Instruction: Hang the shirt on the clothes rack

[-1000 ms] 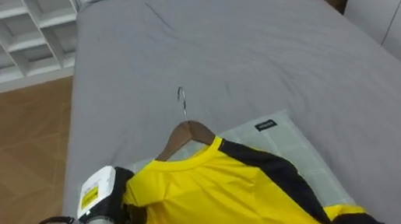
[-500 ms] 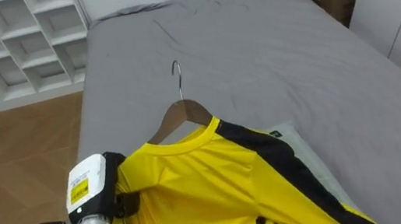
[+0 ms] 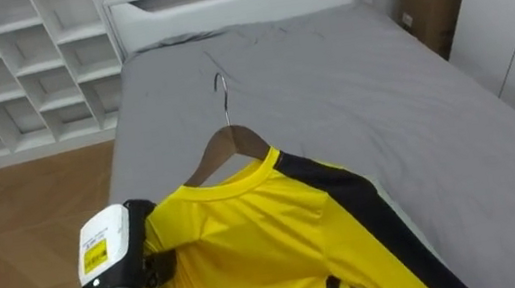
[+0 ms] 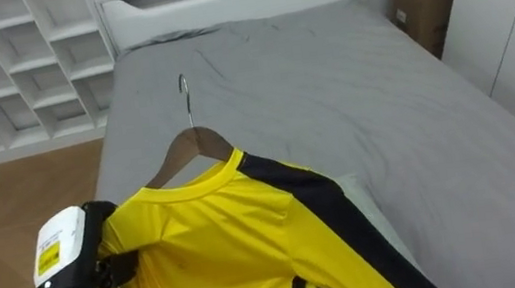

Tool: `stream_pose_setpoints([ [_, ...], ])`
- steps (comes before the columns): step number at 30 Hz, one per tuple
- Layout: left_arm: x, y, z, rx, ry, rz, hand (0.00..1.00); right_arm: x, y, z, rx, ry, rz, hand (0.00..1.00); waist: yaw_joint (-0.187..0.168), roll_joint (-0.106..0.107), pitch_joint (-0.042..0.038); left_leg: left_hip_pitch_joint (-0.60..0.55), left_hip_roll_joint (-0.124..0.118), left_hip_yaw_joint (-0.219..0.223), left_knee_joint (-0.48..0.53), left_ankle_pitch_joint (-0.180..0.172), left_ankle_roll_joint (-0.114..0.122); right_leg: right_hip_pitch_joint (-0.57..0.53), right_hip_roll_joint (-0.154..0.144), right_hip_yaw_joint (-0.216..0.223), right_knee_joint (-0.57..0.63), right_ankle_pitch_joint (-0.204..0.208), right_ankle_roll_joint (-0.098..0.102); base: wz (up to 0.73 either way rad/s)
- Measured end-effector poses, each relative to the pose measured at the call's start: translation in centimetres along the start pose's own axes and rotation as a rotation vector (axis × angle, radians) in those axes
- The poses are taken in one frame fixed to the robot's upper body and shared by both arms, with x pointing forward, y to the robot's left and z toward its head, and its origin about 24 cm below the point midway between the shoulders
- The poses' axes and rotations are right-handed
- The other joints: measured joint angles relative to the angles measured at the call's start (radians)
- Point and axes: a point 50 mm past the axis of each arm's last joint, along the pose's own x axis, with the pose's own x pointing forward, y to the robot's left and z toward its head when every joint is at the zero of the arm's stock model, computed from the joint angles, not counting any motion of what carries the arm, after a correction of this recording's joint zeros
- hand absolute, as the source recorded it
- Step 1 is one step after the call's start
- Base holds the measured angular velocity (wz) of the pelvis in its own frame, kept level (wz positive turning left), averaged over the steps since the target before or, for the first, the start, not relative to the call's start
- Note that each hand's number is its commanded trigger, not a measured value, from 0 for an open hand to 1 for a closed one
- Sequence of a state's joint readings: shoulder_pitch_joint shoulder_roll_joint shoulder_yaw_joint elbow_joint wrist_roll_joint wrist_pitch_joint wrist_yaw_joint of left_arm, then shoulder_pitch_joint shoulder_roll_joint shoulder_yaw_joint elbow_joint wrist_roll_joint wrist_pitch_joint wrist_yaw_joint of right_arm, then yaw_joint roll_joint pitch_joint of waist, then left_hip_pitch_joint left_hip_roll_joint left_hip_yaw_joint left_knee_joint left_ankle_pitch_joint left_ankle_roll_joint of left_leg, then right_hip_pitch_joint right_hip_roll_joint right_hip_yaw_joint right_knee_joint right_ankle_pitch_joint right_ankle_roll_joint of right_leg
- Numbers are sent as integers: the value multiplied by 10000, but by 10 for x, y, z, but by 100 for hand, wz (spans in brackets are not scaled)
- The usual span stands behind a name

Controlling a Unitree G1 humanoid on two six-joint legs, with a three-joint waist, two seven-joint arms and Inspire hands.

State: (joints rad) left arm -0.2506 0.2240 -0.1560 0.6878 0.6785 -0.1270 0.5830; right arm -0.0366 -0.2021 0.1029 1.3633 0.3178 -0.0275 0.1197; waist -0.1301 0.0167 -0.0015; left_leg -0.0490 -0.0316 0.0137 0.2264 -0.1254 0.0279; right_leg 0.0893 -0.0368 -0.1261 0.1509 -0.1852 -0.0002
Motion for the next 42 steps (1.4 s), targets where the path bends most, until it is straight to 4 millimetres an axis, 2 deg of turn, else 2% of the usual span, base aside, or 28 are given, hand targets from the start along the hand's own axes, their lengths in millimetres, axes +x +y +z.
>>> stream_pose_setpoints([
  [3,0,1,-1,48,-8,23,100,0,-6,2,-282,-23,-407,0,2,-14,-6,18,-2,16,-5,1,1,3,-1,-2,4,2,-2,0],
  [8,5,16,-2,212,-363,519,100,-1,-14,8,-782,-221,-1168,0,-21,-42,-9,48,0,50,-50,2,1,5,-2,11,0,2,-3,-1],
  [11,5,23,0,154,-697,1016,100,-2,-18,22,-1577,-724,-1789,0,-23,-58,-3,101,-14,49,-63,3,2,115,-20,-11,4,2,-3,0],
  [18,5,27,-2,87,-702,1250,100,-11,-28,78,-3737,-3034,-3661,0,28,-256,13,69,-9,62,-71,4,3,-1,-16,8,18,0,-1,0],
  [23,5,27,-1,84,-717,1277,100,-34,-29,133,-4463,-5603,-4981,0,27,-288,5,55,-11,59,-58,4,3,-5,-32,-39,36,1,-1,0],
  [26,5,31,5,2,-1001,1464,100,-56,-22,168,-5036,-7600,-5773,0,140,-316,0,58,3,70,-61,4,2,-4,-26,-30,20,2,-2,0],
  [31,3,33,10,-142,-1101,1589,100,-79,-10,189,-5454,-9264,-6327,0,444,-317,-2,97,3,92,-75,3,1,93,-29,-18,26,4,-2,0],
  [37,3,36,17,-237,-1237,1606,100,-109,3,214,-5641,-11174,-6867,0,622,-315,-3,95,-9,59,-60,3,1,139,-36,-75,5,5,-1,2],
  [42,4,37,18,-143,-1206,1578,100,-122,10,222,-5813,-12016,-7080,0,701,-298,4,92,16,96,-64,2,0,107,-23,-32,9,6,-2,-2],
])
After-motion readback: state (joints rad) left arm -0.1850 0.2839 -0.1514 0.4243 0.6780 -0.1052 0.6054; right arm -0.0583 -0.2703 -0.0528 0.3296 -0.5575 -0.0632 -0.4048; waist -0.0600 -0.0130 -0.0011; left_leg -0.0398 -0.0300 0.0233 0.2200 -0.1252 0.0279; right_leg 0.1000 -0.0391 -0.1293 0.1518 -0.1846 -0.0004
